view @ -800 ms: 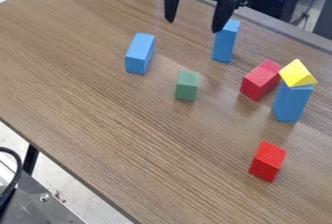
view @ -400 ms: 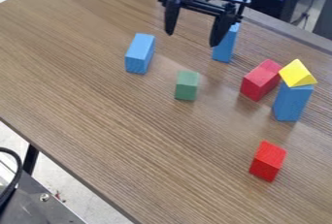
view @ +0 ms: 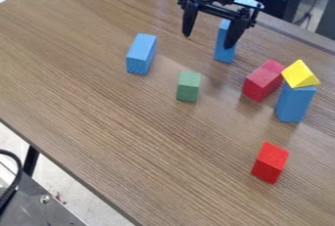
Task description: Put the green block on top of the blue rectangular block
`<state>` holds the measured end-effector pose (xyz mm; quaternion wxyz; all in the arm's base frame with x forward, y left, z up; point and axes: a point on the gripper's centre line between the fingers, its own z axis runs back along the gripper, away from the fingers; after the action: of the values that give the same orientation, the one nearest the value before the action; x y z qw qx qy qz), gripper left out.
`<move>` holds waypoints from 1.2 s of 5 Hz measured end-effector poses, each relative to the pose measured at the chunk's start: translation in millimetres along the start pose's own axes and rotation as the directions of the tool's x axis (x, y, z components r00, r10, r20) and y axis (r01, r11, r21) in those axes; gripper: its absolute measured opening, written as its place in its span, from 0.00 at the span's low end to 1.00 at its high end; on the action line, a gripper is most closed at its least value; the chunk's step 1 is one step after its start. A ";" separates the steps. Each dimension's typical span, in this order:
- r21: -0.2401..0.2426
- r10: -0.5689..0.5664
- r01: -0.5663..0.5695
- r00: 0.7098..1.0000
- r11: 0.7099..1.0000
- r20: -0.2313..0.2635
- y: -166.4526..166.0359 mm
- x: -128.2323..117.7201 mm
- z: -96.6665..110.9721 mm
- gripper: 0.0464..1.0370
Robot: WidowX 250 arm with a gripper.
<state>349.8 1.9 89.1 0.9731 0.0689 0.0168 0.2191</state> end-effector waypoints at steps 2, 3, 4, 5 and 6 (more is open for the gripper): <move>-0.034 0.079 -0.084 0.989 0.996 -0.123 17.5 -6.0 -13.7 0.96; -0.021 0.078 -0.082 0.986 0.996 -0.149 22.4 -11.0 -22.1 0.96; -0.004 0.069 -0.071 0.980 0.997 -0.186 23.7 -18.4 -33.1 0.96; -0.001 0.046 -0.048 0.979 0.999 -0.200 20.6 -25.1 -38.1 0.96; 0.004 0.037 -0.037 0.976 0.999 -0.213 21.6 -32.6 -46.6 0.96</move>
<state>308.2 13.2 46.1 0.9614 0.0455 0.1197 0.2434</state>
